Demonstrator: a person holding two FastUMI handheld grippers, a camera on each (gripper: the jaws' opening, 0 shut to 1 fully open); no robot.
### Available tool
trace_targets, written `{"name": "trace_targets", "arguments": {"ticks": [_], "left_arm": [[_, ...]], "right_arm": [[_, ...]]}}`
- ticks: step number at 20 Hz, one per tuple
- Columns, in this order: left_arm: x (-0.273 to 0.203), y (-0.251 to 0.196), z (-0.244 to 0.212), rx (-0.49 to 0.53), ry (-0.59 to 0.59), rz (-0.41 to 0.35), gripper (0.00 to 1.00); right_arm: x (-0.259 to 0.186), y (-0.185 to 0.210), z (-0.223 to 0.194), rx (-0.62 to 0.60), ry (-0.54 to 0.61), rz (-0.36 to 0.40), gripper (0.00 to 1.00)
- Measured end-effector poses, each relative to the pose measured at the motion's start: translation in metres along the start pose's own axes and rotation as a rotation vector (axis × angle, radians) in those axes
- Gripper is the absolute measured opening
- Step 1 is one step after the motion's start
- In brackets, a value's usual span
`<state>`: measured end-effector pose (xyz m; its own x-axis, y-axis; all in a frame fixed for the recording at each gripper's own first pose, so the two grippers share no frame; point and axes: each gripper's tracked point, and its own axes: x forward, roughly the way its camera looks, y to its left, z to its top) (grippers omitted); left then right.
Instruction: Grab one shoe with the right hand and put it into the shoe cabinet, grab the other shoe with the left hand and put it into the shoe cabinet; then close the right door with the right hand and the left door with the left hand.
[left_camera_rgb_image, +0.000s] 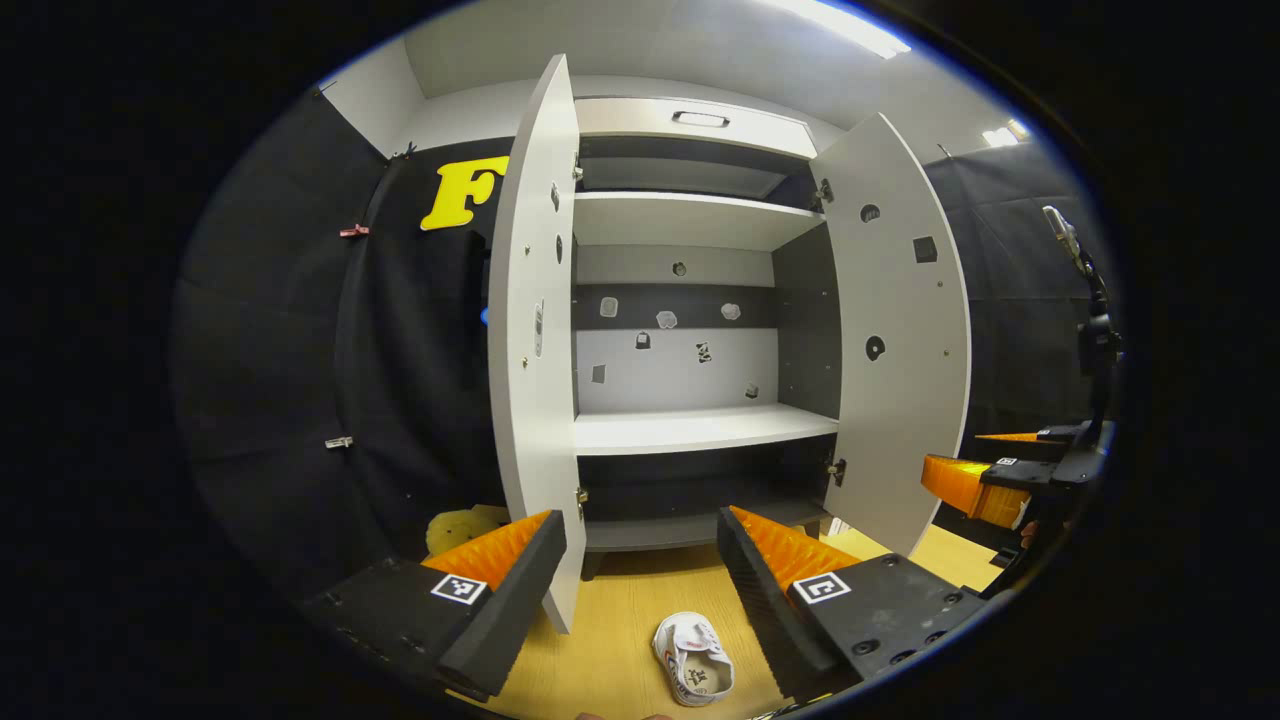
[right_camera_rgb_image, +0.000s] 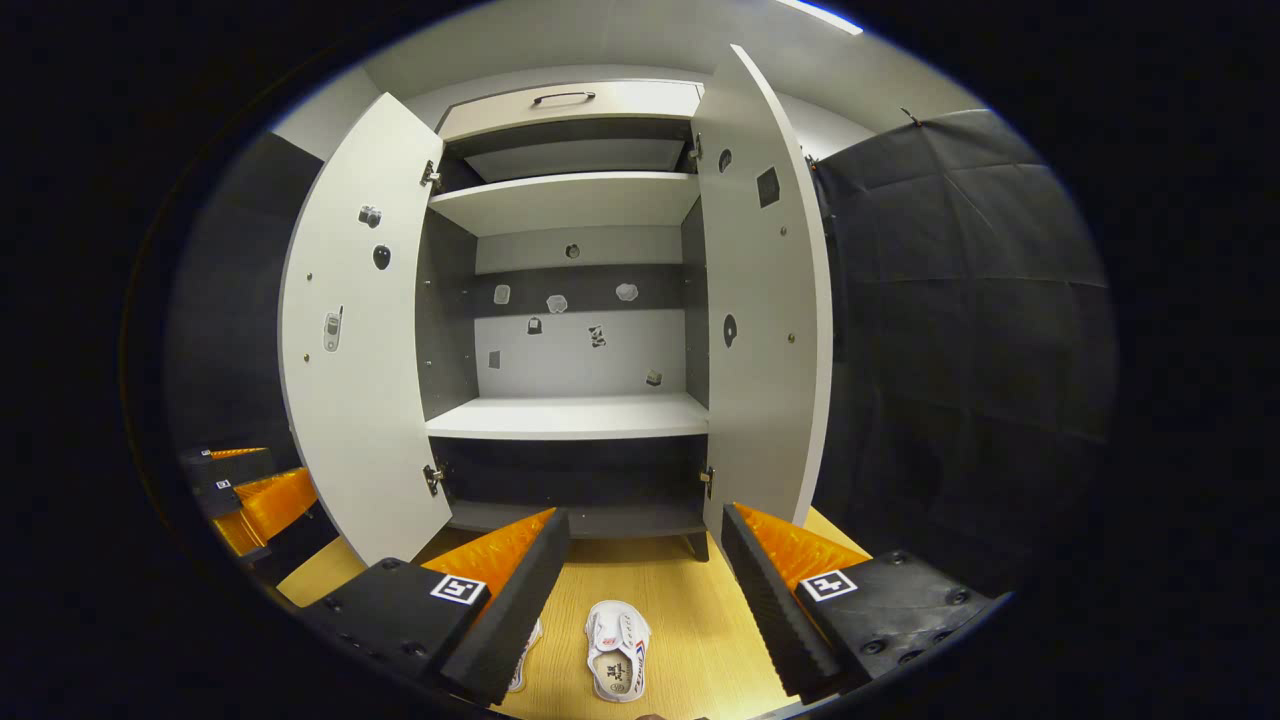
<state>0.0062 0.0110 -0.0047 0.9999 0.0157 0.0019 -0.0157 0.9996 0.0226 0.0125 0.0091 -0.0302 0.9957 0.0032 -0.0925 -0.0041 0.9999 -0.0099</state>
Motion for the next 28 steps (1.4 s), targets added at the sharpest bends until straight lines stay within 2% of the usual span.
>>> {"name": "trace_targets", "arguments": {"ticks": [9, 14, 18, 22, 25, 28], "left_arm": [[0.004, 0.013, -0.023, -0.012, 0.058, 0.018, 0.95], [0.009, 0.013, -0.044, -0.025, 0.114, 0.015, 0.95], [0.009, 0.013, -0.061, -0.032, 0.156, 0.018, 0.95], [0.006, 0.016, -0.072, -0.039, 0.187, 0.031, 0.95], [0.003, 0.019, -0.082, -0.017, 0.213, 0.047, 0.95], [-0.002, 0.015, -0.090, -0.034, 0.231, 0.032, 0.95]], "right_arm": [[0.029, 0.027, -0.068, 0.007, 0.176, 0.063, 0.98], [0.038, 0.049, -0.134, 0.041, 0.340, 0.124, 0.99], [0.032, 0.065, -0.199, 0.029, 0.499, 0.197, 0.99], [0.021, 0.079, -0.254, 0.043, 0.653, 0.231, 0.99], [0.019, 0.080, -0.291, 0.054, 0.740, 0.225, 1.00], [0.020, 0.078, -0.318, 0.029, 0.780, 0.212, 0.99]]}}
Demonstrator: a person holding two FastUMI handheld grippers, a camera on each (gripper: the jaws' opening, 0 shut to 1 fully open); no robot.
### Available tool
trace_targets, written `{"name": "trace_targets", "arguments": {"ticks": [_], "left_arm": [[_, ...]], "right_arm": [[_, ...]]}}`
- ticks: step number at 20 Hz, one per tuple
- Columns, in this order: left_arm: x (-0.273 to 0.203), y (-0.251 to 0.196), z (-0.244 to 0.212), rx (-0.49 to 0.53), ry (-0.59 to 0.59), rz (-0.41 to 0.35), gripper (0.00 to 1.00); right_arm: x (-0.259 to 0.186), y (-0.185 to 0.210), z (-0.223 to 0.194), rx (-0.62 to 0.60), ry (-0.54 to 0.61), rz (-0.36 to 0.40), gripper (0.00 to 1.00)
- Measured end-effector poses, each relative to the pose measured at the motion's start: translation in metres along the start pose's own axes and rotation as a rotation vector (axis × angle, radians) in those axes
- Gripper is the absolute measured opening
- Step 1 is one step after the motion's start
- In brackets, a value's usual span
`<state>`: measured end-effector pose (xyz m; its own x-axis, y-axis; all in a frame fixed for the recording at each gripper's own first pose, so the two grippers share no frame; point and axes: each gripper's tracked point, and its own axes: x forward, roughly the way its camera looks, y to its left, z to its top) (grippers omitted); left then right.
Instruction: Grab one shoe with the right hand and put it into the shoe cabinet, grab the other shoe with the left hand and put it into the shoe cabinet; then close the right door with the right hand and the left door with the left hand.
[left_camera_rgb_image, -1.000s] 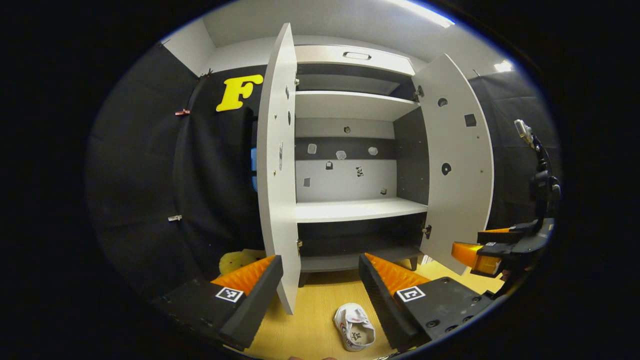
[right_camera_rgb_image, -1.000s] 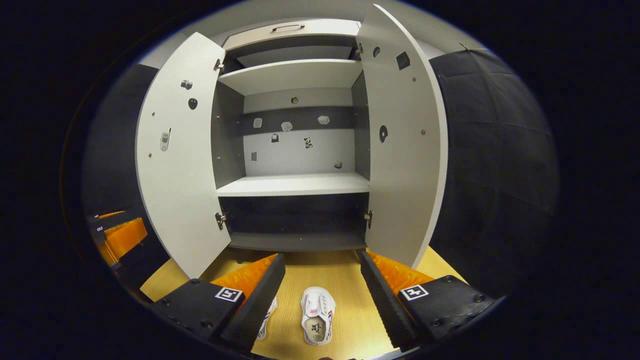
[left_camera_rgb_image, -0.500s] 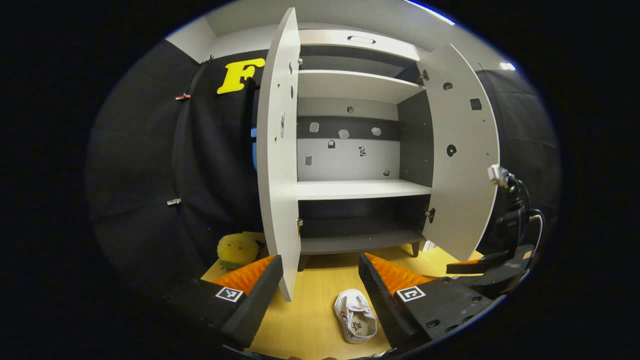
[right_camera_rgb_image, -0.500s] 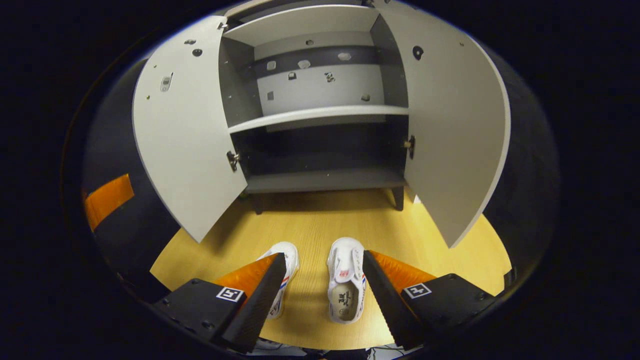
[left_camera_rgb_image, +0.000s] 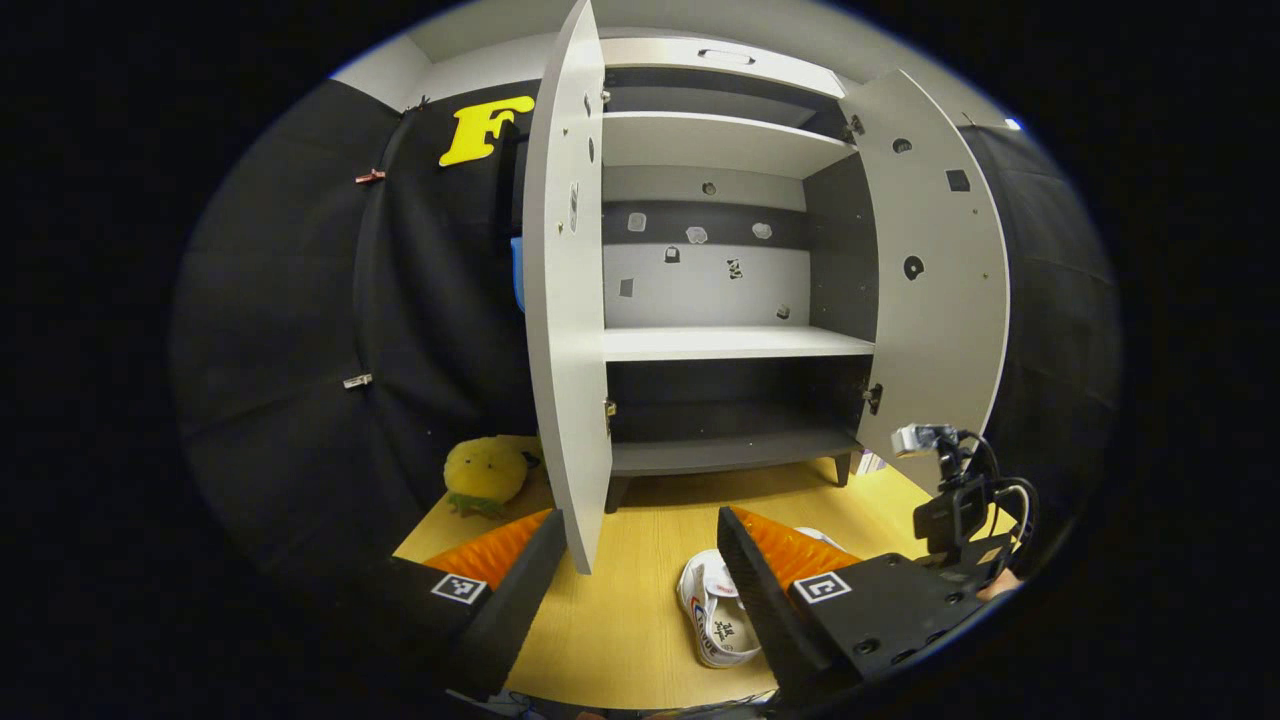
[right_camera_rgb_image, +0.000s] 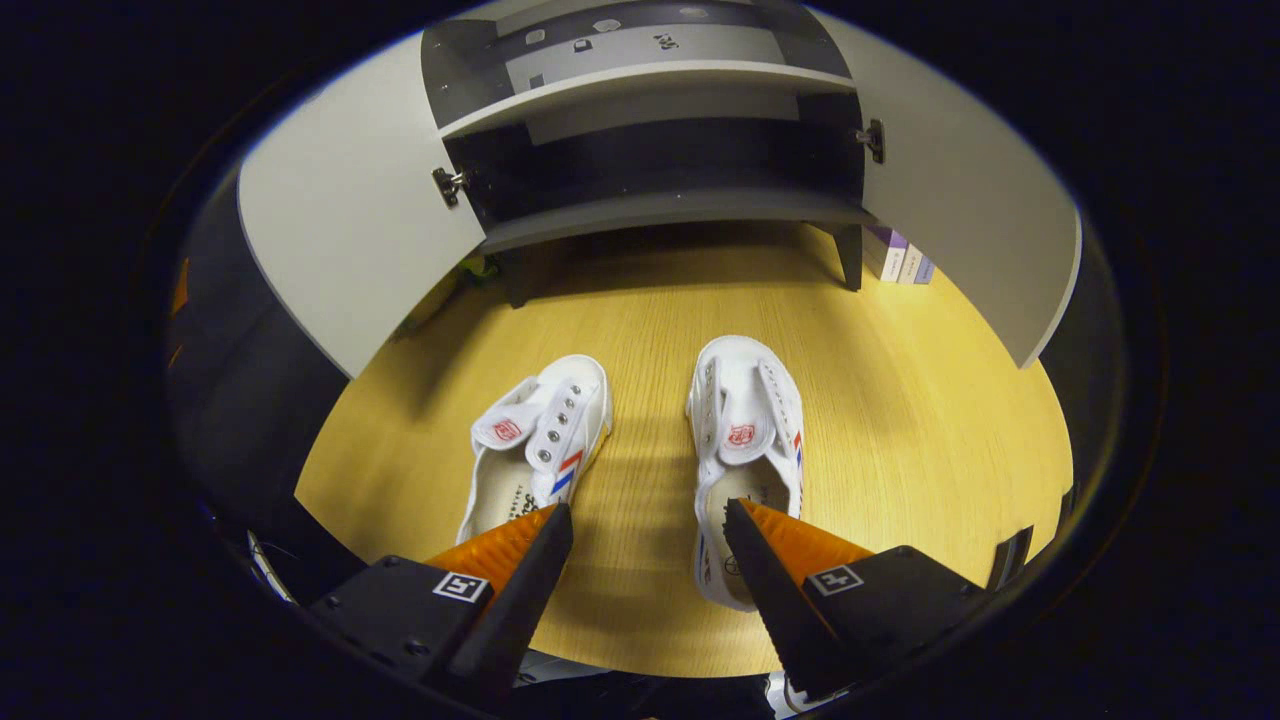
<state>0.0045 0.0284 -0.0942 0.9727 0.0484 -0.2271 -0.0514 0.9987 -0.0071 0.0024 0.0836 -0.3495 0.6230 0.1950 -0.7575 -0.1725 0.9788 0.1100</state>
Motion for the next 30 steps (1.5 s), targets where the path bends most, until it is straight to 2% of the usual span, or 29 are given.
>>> {"name": "trace_targets", "arguments": {"ticks": [3, 6, 11, 13, 15, 16, 17, 18, 19, 20, 24, 25, 30], "left_arm": [[-0.002, 0.002, -0.011, -0.013, 0.023, -0.002, 0.95], [-0.003, 0.005, -0.023, -0.022, 0.056, 0.005, 0.95], [-0.003, 0.008, -0.032, -0.032, 0.076, 0.014, 0.95], [-0.003, 0.007, -0.034, -0.035, 0.083, 0.015, 0.95], [-0.002, 0.007, -0.036, -0.033, 0.087, 0.014, 0.95], [-0.002, 0.005, -0.036, -0.032, 0.089, 0.014, 0.95], [-0.001, 0.004, -0.037, -0.031, 0.090, 0.013, 0.95], [0.000, 0.003, -0.037, -0.032, 0.092, 0.011, 0.95], [0.001, 0.000, -0.037, -0.036, 0.093, 0.007, 0.95], [0.001, -0.001, -0.038, -0.038, 0.094, 0.004, 0.95], [0.004, -0.007, -0.039, -0.040, 0.099, -0.001, 0.95], [0.004, -0.009, -0.039, -0.039, 0.100, -0.003, 0.95], [-0.001, -0.016, -0.043, -0.023, 0.109, -0.011, 0.95]], "right_arm": [[0.018, -0.006, -0.007, 0.005, -0.006, -0.024, 1.00], [0.047, -0.016, -0.005, -0.005, -0.035, -0.079, 0.99], [0.079, -0.022, 0.020, 0.012, -0.119, -0.154, 0.96], [0.085, -0.028, 0.028, 0.006, -0.135, -0.184, 0.88], [0.088, -0.041, 0.031, 0.005, -0.139, -0.230, 0.69], [0.087, -0.044, 0.032, 0.016, -0.141, -0.230, 0.43], [0.087, -0.043, 0.031, 0.025, -0.135, -0.218, 0.26], [0.087, -0.042, 0.032, 0.024, -0.133, -0.206, 0.30], [0.088, -0.040, 0.031, 0.027, -0.120, -0.177, 0.30], [0.088, -0.039, 0.032, 0.021, -0.116, -0.174, 0.15], [0.095, -0.036, 0.030, 0.037, -0.082, -0.116, 0.11], [0.089, -0.036, 0.033, 0.047, -0.084, -0.097, 0.06], [0.084, -0.036, 0.034, 0.007, -0.098, -0.081, 0.05]]}}
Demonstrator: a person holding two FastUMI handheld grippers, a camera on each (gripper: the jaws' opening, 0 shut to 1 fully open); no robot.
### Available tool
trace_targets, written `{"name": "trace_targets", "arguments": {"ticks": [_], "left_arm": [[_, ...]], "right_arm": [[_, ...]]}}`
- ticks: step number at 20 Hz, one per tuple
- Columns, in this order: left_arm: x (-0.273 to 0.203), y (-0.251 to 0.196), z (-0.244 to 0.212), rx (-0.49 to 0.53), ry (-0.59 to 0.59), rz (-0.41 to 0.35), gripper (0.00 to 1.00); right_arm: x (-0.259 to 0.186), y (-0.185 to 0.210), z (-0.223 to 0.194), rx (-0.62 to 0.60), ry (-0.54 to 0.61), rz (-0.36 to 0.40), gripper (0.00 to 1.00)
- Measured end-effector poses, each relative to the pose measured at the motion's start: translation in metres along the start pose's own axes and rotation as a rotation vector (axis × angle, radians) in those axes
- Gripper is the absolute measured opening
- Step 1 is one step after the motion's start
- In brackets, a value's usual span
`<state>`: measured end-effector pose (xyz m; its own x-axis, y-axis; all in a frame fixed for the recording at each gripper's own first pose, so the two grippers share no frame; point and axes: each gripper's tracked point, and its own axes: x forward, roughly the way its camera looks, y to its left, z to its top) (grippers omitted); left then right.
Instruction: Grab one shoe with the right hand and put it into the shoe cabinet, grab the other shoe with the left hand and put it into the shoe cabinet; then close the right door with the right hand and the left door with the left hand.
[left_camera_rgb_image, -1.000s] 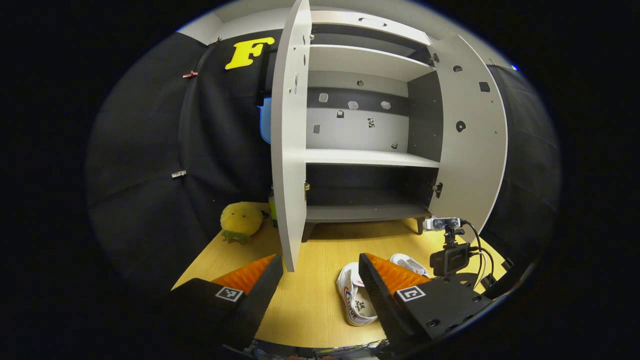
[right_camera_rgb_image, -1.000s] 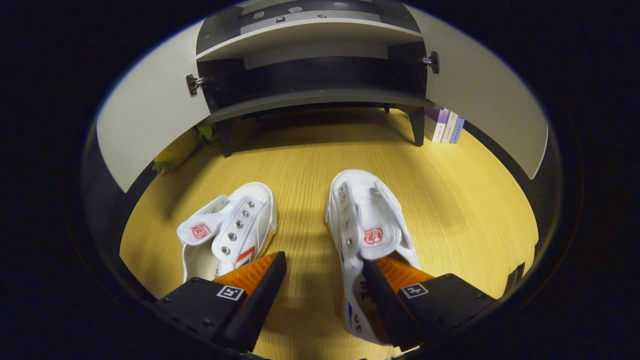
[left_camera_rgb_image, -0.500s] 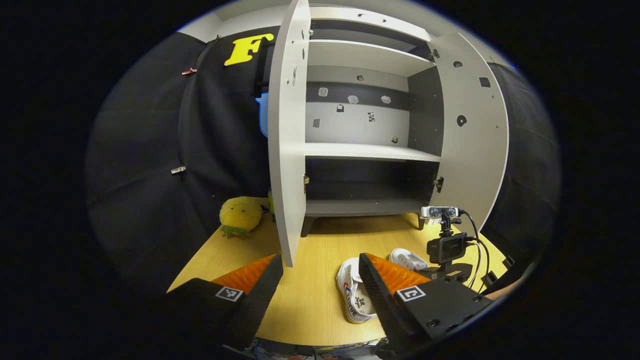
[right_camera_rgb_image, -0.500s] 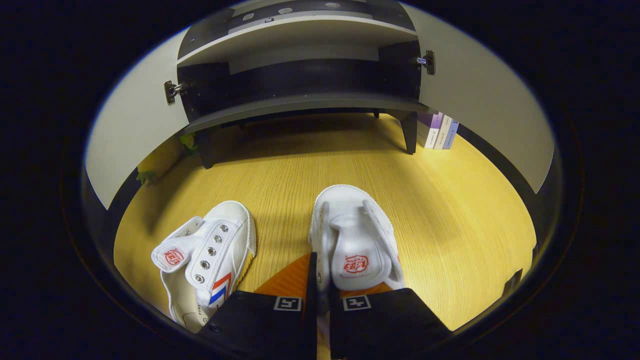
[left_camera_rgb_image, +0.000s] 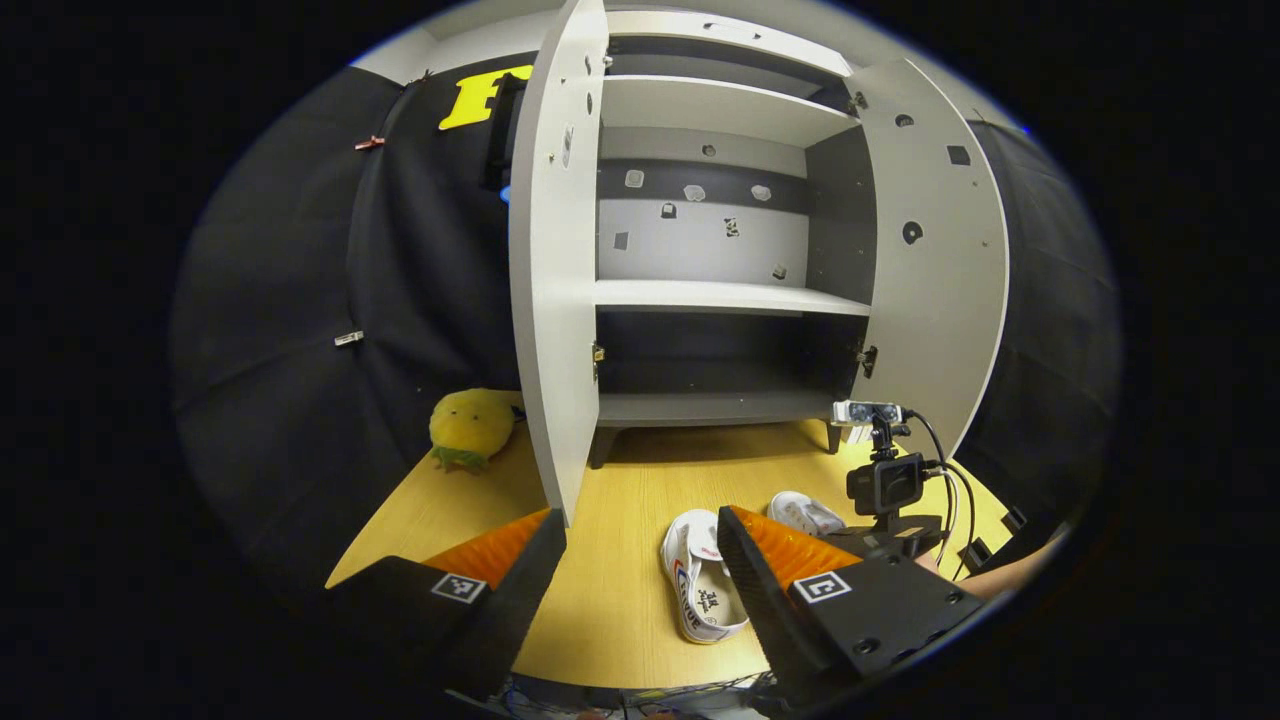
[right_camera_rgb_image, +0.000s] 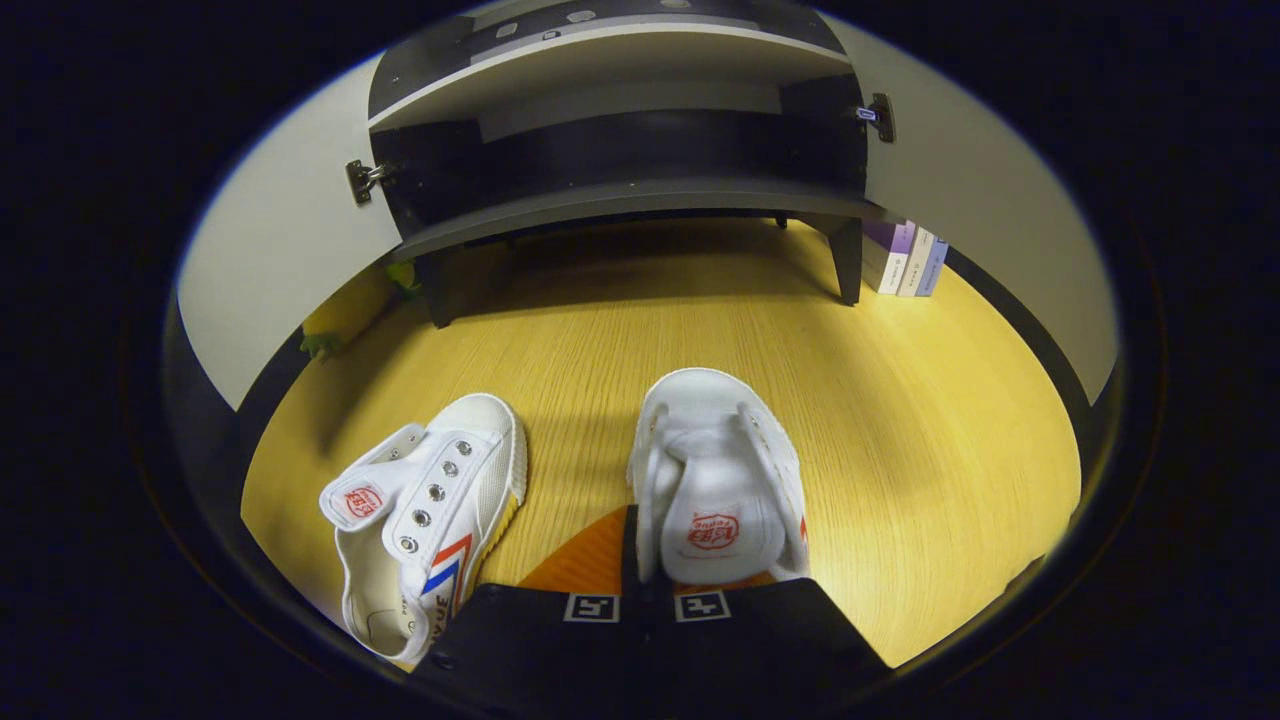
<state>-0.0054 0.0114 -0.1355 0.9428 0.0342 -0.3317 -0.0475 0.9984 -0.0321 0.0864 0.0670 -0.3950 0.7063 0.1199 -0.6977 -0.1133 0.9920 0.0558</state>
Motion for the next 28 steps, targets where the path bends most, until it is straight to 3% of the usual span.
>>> {"name": "trace_targets", "arguments": {"ticks": [6, 12, 23, 28], "left_arm": [[-0.008, -0.006, 0.002, 0.024, -0.009, -0.011, 0.95], [-0.012, -0.007, 0.010, 0.024, -0.037, -0.026, 0.95], [-0.019, 0.002, 0.039, 0.020, -0.101, -0.025, 0.95], [-0.018, -0.002, 0.050, 0.041, -0.122, -0.030, 0.95]], "right_arm": [[-0.013, -0.002, 0.017, -0.048, -0.056, -0.027, 0.06], [-0.055, 0.005, 0.071, -0.144, -0.161, -0.006, 0.05], [-0.157, 0.026, 0.232, -0.178, -0.431, 0.035, 0.05], [-0.180, 0.036, 0.315, -0.222, -0.532, 0.046, 0.05]]}}
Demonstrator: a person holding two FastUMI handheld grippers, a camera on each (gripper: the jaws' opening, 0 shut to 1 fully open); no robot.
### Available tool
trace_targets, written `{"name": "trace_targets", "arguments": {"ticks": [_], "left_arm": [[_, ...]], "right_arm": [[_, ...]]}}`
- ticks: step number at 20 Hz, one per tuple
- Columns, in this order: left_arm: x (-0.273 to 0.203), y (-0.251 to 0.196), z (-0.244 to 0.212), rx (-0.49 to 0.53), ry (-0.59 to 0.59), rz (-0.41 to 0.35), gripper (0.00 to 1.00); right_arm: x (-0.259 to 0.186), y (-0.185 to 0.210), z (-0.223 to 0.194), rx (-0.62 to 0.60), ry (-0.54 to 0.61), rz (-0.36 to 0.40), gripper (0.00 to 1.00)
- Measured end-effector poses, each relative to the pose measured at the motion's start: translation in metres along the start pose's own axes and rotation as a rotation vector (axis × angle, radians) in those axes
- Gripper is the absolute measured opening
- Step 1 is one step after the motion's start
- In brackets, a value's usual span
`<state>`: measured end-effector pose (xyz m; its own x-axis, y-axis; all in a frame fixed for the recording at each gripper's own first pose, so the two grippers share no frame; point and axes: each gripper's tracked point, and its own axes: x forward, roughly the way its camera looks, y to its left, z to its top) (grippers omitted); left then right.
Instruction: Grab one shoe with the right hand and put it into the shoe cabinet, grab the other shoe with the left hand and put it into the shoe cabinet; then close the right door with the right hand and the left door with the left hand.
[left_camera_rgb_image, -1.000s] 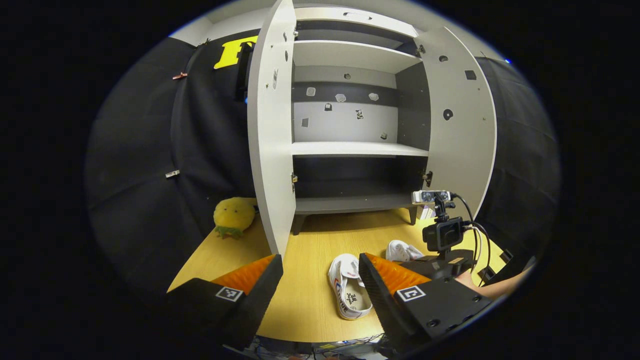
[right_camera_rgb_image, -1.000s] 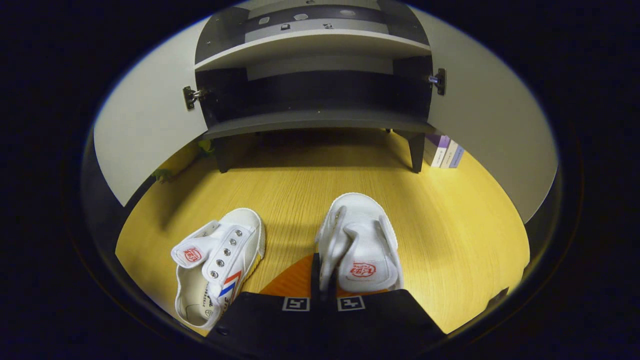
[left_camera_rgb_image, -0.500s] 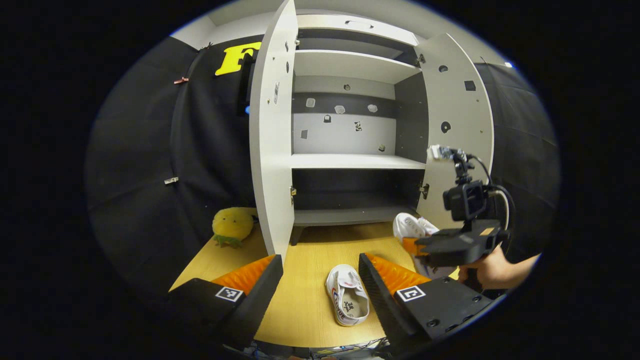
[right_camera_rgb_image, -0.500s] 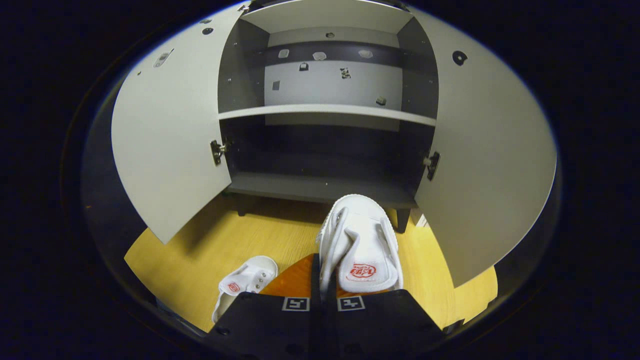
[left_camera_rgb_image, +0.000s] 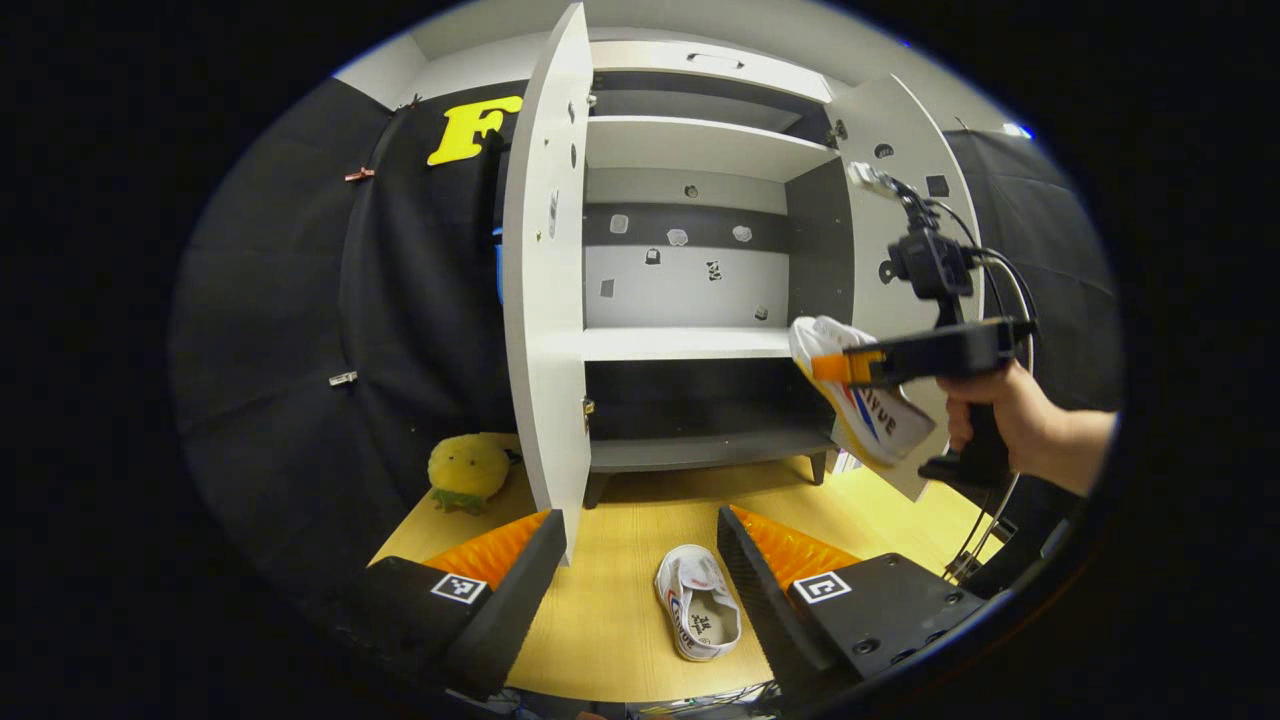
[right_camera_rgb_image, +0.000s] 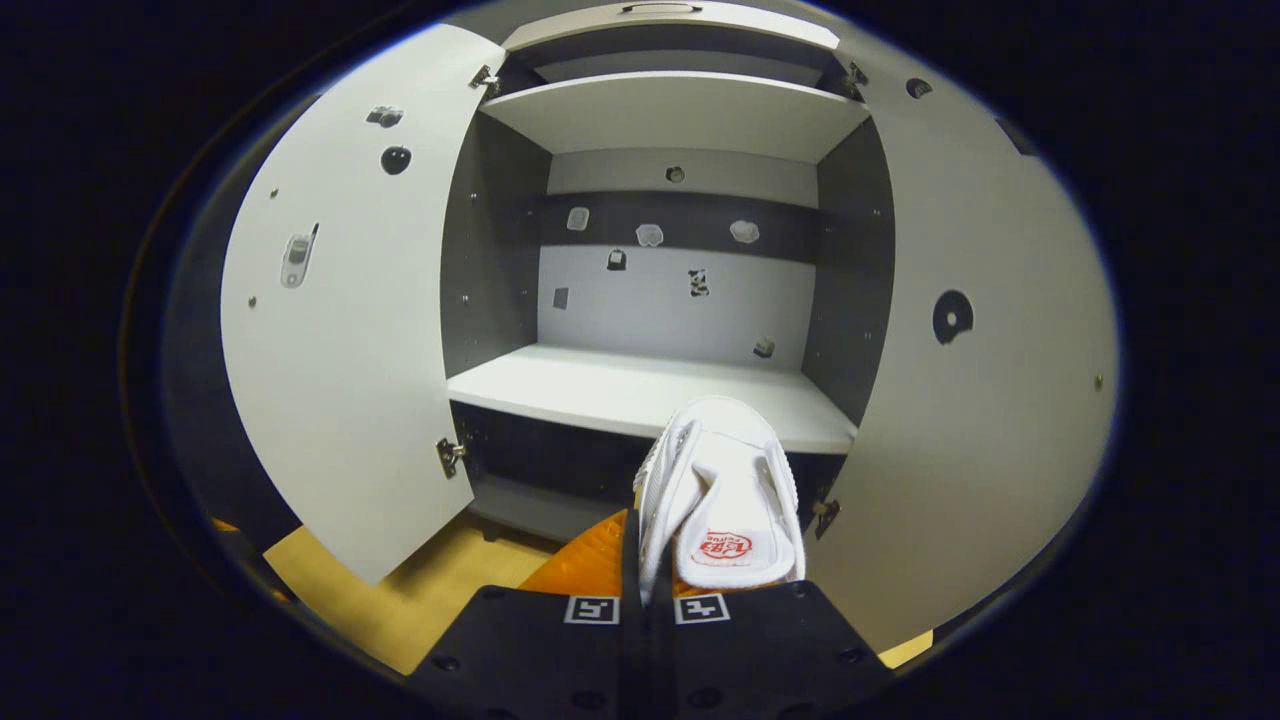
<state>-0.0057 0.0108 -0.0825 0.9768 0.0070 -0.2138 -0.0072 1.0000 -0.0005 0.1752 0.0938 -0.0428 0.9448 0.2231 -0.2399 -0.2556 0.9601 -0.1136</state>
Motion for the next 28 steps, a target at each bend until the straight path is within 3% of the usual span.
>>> {"name": "trace_targets", "arguments": {"ticks": [7, 13, 20, 28], "left_arm": [[0.008, -0.005, 0.024, 0.037, -0.052, 0.035, 0.95], [0.014, 0.001, 0.049, -0.042, -0.074, 0.083, 0.94], [0.016, 0.028, 0.056, -0.078, -0.067, 0.193, 0.95], [0.024, 0.030, 0.056, -0.070, -0.049, 0.254, 0.95]], "right_arm": [[0.052, -0.021, 0.101, -0.049, -0.134, -0.016, 0.05], [0.118, -0.034, 0.136, -0.120, -0.143, -0.008, 0.05], [0.219, -0.059, 0.132, -0.106, -0.012, -0.014, 0.05], [0.289, -0.068, 0.080, -0.105, 0.179, -0.035, 0.05]]}}
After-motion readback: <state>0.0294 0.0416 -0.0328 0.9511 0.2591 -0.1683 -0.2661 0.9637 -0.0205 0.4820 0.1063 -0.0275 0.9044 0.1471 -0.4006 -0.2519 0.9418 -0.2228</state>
